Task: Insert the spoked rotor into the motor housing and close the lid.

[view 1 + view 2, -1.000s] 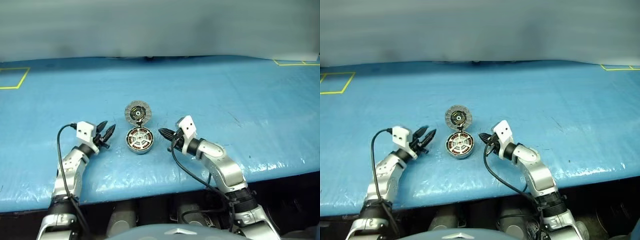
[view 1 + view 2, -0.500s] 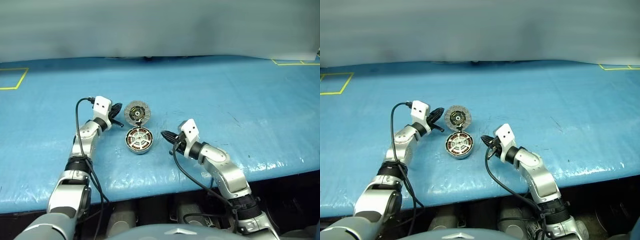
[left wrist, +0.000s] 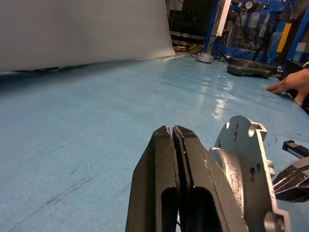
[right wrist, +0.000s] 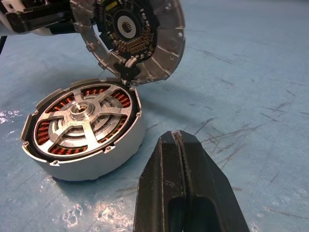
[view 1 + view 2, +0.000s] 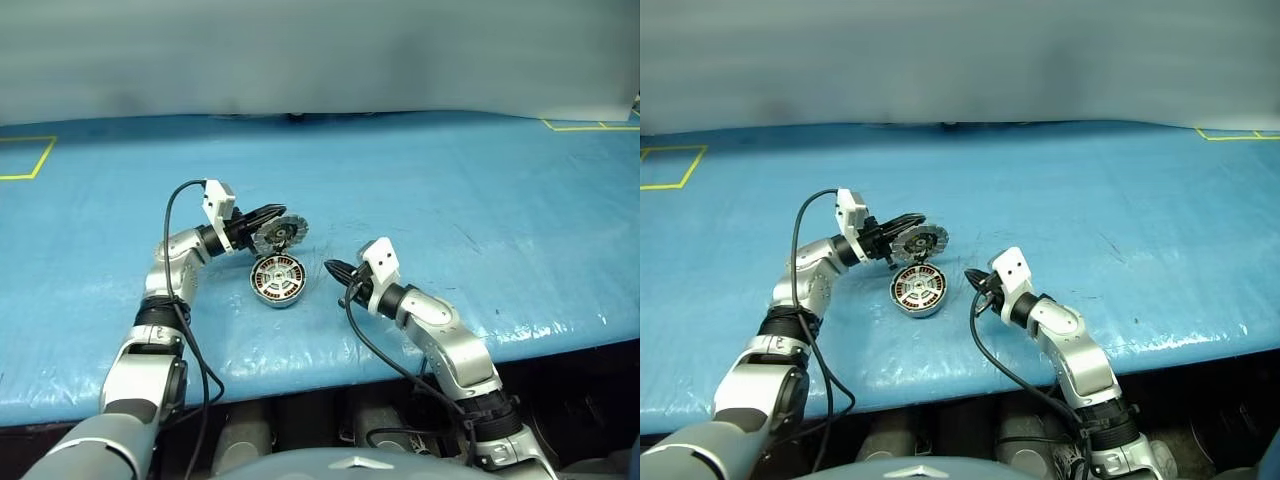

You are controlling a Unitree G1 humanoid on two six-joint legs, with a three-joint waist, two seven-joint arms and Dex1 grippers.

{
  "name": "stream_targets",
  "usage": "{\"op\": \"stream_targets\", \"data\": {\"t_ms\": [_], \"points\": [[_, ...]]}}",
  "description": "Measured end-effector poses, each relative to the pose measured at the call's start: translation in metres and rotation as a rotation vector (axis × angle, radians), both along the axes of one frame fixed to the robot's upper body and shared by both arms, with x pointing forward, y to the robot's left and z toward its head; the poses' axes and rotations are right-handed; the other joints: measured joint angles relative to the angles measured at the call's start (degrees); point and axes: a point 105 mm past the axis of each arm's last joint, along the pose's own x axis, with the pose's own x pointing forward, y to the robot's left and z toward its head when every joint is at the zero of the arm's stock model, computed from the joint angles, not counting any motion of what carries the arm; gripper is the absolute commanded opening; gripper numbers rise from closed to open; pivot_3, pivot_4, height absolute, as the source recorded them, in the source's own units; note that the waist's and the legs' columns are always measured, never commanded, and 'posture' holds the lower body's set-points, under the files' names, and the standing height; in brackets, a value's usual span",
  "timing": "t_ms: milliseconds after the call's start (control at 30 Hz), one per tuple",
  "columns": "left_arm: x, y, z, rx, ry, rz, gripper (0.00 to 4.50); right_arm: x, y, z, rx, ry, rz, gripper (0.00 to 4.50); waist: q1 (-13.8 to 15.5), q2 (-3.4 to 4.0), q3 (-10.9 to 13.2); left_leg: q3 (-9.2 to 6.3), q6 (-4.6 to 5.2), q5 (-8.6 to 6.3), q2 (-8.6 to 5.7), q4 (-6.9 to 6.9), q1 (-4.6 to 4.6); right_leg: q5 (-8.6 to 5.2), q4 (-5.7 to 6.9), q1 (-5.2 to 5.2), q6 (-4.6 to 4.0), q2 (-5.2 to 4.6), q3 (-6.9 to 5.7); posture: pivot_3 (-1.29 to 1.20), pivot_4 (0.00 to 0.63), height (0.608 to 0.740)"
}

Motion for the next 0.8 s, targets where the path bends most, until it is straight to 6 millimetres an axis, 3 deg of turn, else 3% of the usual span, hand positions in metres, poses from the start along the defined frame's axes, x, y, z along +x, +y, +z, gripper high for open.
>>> {"op": "stream_targets", "data": {"t_ms": [300,600,800], "points": [[-0.03,-0.005,-0.029,0.15,0.095,-0.148,0.09,0.007,-0.008,0.005,0.005,-0.035,-0.075,0.0,0.1,0.01,0.0,-0.01,0.07,-0.04,0.02,0.12,-0.01,-0.11,-0.01,0.04,-0.18,-0.02,0.02,0.0,0.15,0.74],[-0.044,0.006,-0.044,0.23,0.097,-0.115,0.09,0.011,-0.014,0.01,0.012,-0.059,-0.114,0.0,0.1,0.03,0.0,-0.01,0.09,-0.06,0.01,0.13,0.05,-0.13,-0.02,0.08,-0.22,-0.05,0.05,0.0,0.15,0.74],[-0.048,0.014,-0.048,0.179,0.051,-0.014,0.09,0.008,-0.008,0.01,0.013,-0.059,-0.07,0.0,0.1,0.04,0.0,-0.01,0.09,-0.06,0.02,0.14,0.1,-0.14,-0.01,0.1,-0.23,-0.09,0.05,0.0,0.15,0.74]]}}
